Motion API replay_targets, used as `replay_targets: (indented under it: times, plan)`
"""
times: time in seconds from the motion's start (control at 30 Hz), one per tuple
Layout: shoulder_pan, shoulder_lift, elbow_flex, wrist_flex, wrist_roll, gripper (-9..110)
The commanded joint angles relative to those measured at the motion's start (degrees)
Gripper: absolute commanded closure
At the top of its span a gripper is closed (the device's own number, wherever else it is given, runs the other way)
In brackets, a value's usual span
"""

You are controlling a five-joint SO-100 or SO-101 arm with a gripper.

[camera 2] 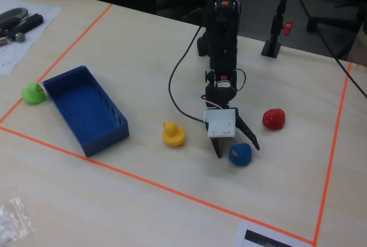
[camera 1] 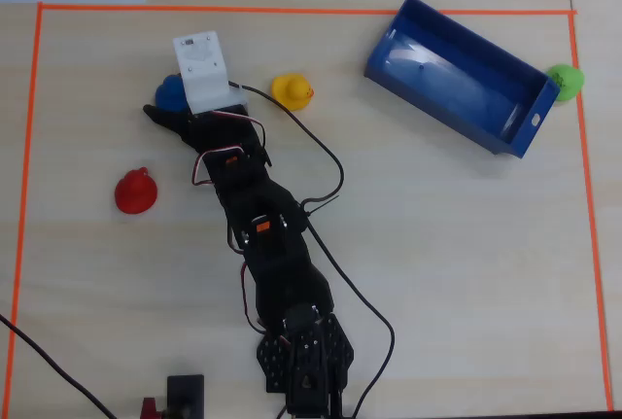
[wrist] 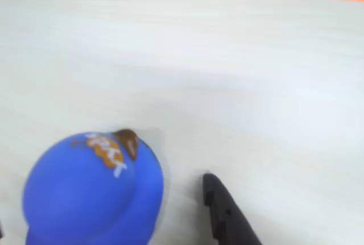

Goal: Grasp blue duck and put it into box.

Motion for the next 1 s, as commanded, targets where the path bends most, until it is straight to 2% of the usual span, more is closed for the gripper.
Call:
replay_targets:
  times: [0.0,0.13,0.17,0.47,0.6,0.77,0.97]
  plan:
    - [-1.2,-0.2,-2.2,-1.0,-4.7,67]
    - [-1.8,-0.4,-2.2,0.0,-11.3,100]
    - [-1.8,-0.3,-2.1,0.0,-11.3,101]
    - [-1.4,2.0,-0.3,0.1,-11.3,101]
    - [0.4,8.3,0.6,5.6,-10.1,101]
    - [5.6,26.6,-1.6,22.4,-6.5,101]
    - [19.0,39.6,-17.2,48.2,-3.1,101]
